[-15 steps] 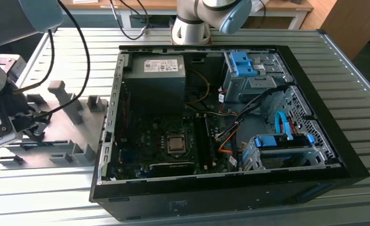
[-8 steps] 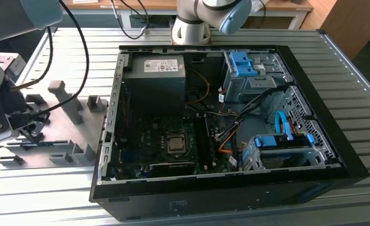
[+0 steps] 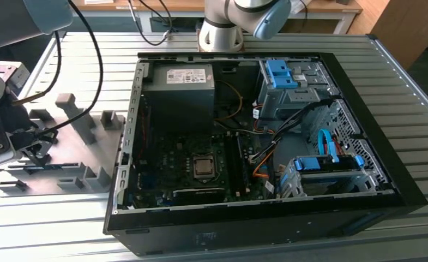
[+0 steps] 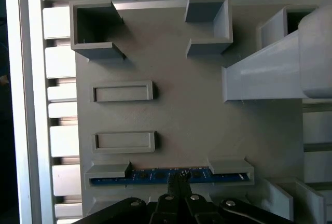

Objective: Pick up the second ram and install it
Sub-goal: 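Reach for the second ram, then pick up the second ram and move it above second insertion slot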

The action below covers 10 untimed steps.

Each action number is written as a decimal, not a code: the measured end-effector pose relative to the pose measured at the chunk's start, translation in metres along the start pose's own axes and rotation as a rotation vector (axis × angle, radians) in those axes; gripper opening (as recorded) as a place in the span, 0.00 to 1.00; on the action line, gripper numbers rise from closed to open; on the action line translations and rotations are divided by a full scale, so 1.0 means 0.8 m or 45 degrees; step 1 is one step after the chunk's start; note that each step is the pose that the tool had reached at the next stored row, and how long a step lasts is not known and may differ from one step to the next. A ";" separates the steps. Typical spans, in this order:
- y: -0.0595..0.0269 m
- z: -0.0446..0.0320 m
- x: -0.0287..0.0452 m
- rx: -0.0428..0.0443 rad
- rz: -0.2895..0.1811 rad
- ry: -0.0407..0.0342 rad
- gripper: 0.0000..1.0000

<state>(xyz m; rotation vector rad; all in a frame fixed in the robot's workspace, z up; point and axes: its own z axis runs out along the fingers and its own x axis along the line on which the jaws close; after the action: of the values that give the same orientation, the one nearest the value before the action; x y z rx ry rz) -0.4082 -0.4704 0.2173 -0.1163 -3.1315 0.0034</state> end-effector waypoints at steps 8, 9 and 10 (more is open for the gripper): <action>0.000 0.0000 0.0000 0.000 0.000 0.0001 0.10; 0.000 0.0000 0.0000 0.000 -0.002 0.0000 0.10; 0.000 0.0000 0.0000 0.000 -0.008 0.0000 0.10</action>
<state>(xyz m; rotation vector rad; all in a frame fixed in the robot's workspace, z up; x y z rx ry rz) -0.4082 -0.4704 0.2173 -0.1070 -3.1318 0.0030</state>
